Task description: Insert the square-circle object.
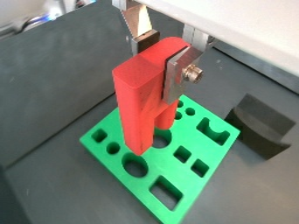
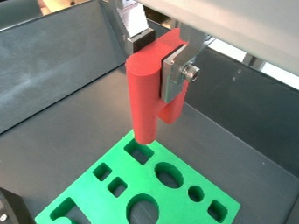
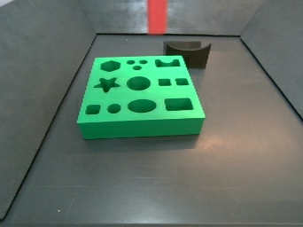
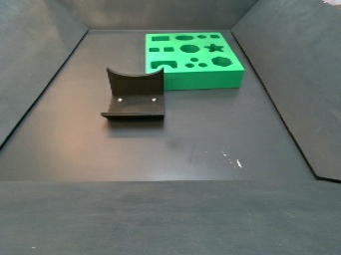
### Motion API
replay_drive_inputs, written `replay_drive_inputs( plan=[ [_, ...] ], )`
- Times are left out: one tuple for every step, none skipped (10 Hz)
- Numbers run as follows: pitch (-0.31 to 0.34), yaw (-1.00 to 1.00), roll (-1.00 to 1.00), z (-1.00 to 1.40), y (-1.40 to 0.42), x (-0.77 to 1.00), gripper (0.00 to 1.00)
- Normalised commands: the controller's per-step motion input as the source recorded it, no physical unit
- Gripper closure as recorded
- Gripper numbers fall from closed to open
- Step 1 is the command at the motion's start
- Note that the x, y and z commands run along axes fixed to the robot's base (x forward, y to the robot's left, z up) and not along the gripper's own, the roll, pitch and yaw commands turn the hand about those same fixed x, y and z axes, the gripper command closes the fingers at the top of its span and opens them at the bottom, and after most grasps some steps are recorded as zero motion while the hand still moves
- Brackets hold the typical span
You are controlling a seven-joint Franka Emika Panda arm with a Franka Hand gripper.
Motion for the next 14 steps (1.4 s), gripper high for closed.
replay_drive_inputs(
  plan=[
    [-0.05,-0.98,-0.02,-0.98,0.02,-0.21,1.0],
    [-0.03,-0.87,0.0,-0.86,0.0,-0.33,1.0],
    [-0.017,-0.88,0.0,-0.79,0.03,-0.32,1.0],
    [-0.019,-0.92,0.0,-0.77,0.01,-0.28,1.0],
    [0.0,-0.9,0.05,-0.48,0.0,-0.25,1.0],
    [0.0,-0.67,0.07,-0.39,-0.2,-0.37,1.0],
    [-0.051,-0.51,0.06,-0.47,-0.29,-0.43,1.0],
    [-0.073,-0.48,0.08,-0.44,-0.27,-0.44,1.0],
    [-0.059,-0.68,0.04,-0.44,-0.19,-0.27,1.0],
    [0.0,-1.0,0.03,-0.29,-0.11,0.0,1.0],
    [0.0,-1.0,0.03,-0.29,-0.11,0.0,1.0],
    [0.0,-1.0,0.02,-0.23,-0.08,0.0,1.0],
    [0.0,-1.0,0.03,-0.07,-0.05,0.0,1.0],
    [0.0,-1.0,0.01,0.0,-0.06,0.0,1.0]
  ],
)
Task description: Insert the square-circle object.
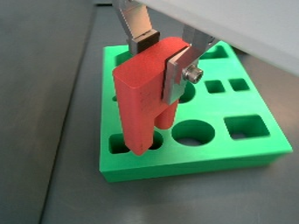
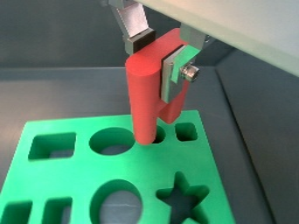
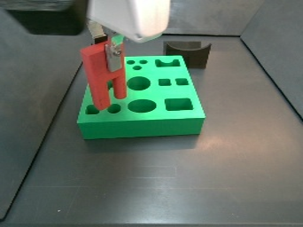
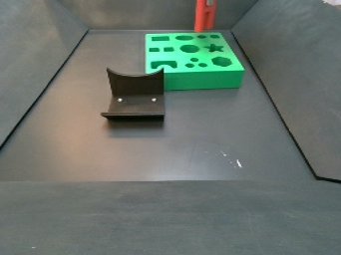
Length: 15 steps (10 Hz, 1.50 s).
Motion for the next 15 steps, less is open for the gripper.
replay_drive_inputs(
  plan=[
    [0.0,-1.0,0.0,0.0,-0.04,0.0,1.0],
    [0.0,-1.0,0.01,0.0,0.0,0.0,1.0],
    [-0.009,-1.0,0.0,-0.19,0.0,0.0,1.0],
    [-0.02,-1.0,0.0,-0.31,0.0,-0.06,1.0],
    [-0.024,-1.0,0.0,-0.34,0.0,-0.06,1.0],
    [0.0,-1.0,0.04,-0.11,0.0,0.0,1.0],
    [0.0,-1.0,0.04,0.0,-0.05,0.0,1.0],
    [0.0,-0.77,0.12,0.0,-0.01,-0.25,1.0],
    [-0.009,-0.49,0.06,0.0,0.0,-0.4,1.0],
    [-0.083,-0.21,0.0,-0.05,0.0,-0.4,1.0],
    [-0.123,0.0,0.0,-0.13,0.0,-0.26,1.0],
    [-0.034,0.0,0.0,-0.23,-0.06,0.11,1.0],
    [0.0,0.0,0.02,-0.24,-0.09,0.39,1.0],
    [0.0,0.0,0.0,-0.22,-0.11,0.39,1.0],
    [0.0,-0.01,0.0,-0.23,-0.11,0.42,1.0]
  ],
)
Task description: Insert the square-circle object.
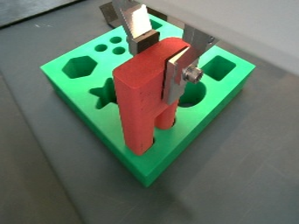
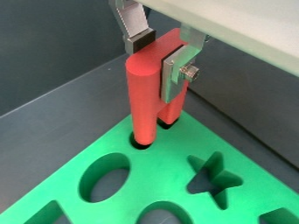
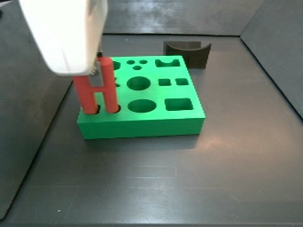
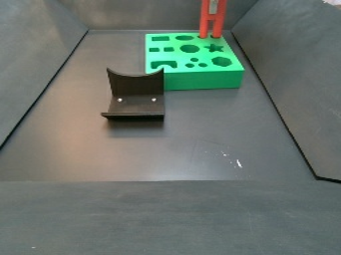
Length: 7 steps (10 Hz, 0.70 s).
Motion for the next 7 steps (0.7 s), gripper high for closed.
replay_drive_inputs(
  plan=[
    [0.0,-0.08,0.01,-0.28,-0.05,0.41,1.0],
    [-0.036,-0.27,0.06,-0.38,0.0,0.2,1.0],
    [-0.134,-0.39,0.0,-0.44,0.0,0.0,1.0],
    [-0.203,-0.48,0.0,-0.48,0.0,-0.11,1.0],
    [-0.26,-0.45,-0.07,-0.44,0.0,-0.21,1.0],
    [-0.291,-0.23,-0.24,-0.35,0.03,-0.28,1.0],
    [-0.264,-0.07,-0.32,-0.29,0.08,-0.2,1.0]
  ],
)
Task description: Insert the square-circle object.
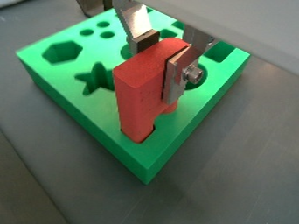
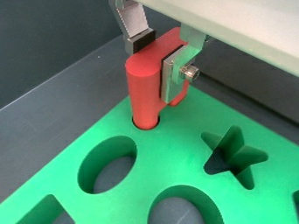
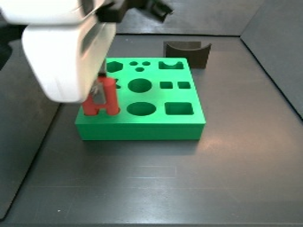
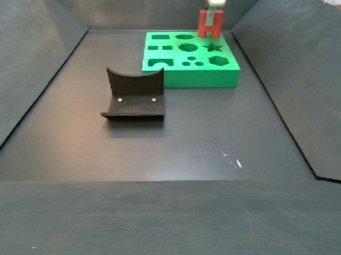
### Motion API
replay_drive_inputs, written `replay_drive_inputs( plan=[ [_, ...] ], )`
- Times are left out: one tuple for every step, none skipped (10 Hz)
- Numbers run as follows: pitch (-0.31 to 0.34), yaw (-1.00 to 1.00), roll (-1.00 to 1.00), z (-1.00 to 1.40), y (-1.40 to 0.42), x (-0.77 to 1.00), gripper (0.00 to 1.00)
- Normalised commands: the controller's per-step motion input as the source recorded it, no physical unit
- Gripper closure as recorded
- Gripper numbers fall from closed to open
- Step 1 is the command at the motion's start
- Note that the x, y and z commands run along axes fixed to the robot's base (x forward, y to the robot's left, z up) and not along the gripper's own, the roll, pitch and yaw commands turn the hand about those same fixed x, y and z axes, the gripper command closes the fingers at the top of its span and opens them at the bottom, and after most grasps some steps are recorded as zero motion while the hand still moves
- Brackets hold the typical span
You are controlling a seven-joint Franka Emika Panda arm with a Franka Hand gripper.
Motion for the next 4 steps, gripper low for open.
replay_drive_inputs(
  plan=[
    [-0.186,0.0,-0.28,-0.41,0.05,-0.03,1.0],
    [-0.117,0.05,-0.15,-0.4,0.0,0.0,1.0],
    [-0.023,0.0,-0.03,-0.02,0.0,0.0,1.0],
    [0.0,0.0,0.0,0.0,0.0,0.0,1.0]
  ],
)
